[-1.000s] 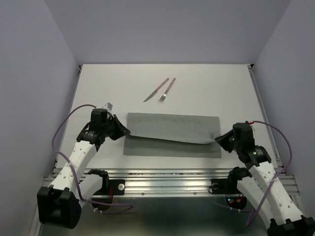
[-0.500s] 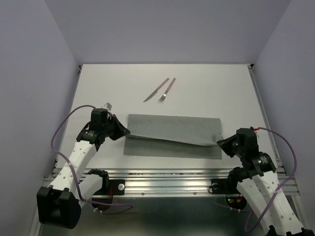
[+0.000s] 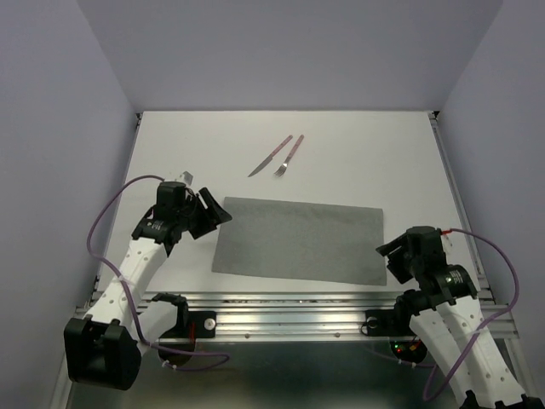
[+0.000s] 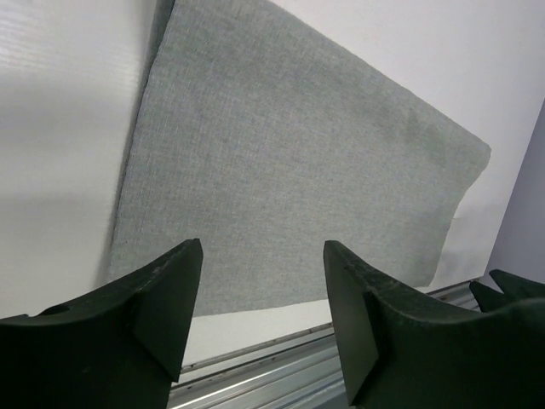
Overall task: Fold the napkin into a case and place the utensils inside
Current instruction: Fold the rectangle-folded napkin at the center of the board, then smooth out the rectangle-folded napkin at the center of the board.
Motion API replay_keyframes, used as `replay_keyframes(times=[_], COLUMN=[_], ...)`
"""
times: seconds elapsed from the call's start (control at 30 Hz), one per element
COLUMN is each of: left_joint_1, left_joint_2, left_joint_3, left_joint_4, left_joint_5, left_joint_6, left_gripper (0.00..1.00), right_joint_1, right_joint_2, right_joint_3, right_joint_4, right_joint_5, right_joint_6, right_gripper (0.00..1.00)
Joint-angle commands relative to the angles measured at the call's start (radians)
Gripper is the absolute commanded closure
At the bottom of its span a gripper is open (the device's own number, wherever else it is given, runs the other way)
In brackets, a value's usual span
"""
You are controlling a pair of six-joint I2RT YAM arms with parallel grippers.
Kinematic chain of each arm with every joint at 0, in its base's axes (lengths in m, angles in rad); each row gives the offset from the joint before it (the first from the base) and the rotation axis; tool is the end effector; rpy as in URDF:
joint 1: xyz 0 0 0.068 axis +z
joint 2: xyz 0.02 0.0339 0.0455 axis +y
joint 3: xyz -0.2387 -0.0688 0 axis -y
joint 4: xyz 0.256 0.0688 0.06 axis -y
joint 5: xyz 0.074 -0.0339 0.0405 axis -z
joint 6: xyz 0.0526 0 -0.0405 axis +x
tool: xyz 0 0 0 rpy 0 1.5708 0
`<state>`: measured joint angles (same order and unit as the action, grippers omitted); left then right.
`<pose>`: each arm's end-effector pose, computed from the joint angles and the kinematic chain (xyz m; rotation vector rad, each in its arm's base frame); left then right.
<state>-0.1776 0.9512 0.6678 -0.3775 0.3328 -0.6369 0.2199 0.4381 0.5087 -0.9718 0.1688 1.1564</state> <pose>0.2348 -0.0596 0.2179 -0.3406 2.2895 -0.8027 0.1318 0.0204 0.1940 1.1910 2.1923 0.3881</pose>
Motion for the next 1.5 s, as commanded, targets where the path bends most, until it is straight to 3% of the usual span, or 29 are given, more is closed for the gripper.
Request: replay_keyframes(times=[0.0,0.03,0.1,0.2,0.3,0.33,0.37,0.77,0.93,1.2,1.3,1.47], left_joint_1=[-0.006,-0.011,-0.020,-0.043,-0.054,-0.054,-0.054,-0.054,-0.053,-0.092,-0.178,-0.272], left_joint_2=[0.070,0.087,0.119,0.191,0.294,0.317,0.337,0.543,0.557,0.486,0.478,0.618], left_joint_3=[0.064,0.070,0.072,0.076,0.081,0.081,0.088,0.115,0.127,0.210,0.243,0.331], left_joint_4=[0.075,0.090,0.115,0.158,0.225,0.238,0.244,0.239,0.265,0.252,0.319,0.330], left_joint_5=[0.017,0.017,0.028,0.029,0.038,0.037,0.034,-0.107,-0.161,-0.141,-0.074,-0.043], left_joint_6=[0.045,0.046,0.051,0.051,0.049,0.051,0.051,0.029,0.025,0.045,0.040,0.043], left_gripper=[0.34,0.38,0.44,0.62,0.92,0.92,1.00,1.00,1.00,1.00,1.00,1.00], right_joint_1=[-0.002,-0.002,-0.002,-0.002,-0.002,-0.002,-0.002,-0.002,-0.002,-0.002,0.042,0.234], right_joint_2=[0.019,0.048,0.092,0.232,0.390,0.422,0.451,0.888,0.933,0.804,0.856,1.056], right_joint_3=[0.036,0.036,0.037,0.018,0.025,0.030,0.034,0.114,0.168,0.231,0.257,0.422], right_joint_4=[0.042,0.057,0.100,0.228,0.341,0.364,0.386,0.601,0.598,0.597,0.650,0.700], right_joint_5=[0.034,0.034,0.008,-0.046,-0.049,-0.042,-0.035,0.006,-0.034,-0.055,-0.132,-0.123], right_joint_6=[-0.026,-0.047,-0.072,-0.124,-0.185,-0.185,-0.207,-0.317,-0.379,-0.426,-0.411,-0.373], right_gripper=[0.46,0.56,0.66,0.80,0.90,0.91,0.91,0.90,0.90,0.91,0.92,0.92])
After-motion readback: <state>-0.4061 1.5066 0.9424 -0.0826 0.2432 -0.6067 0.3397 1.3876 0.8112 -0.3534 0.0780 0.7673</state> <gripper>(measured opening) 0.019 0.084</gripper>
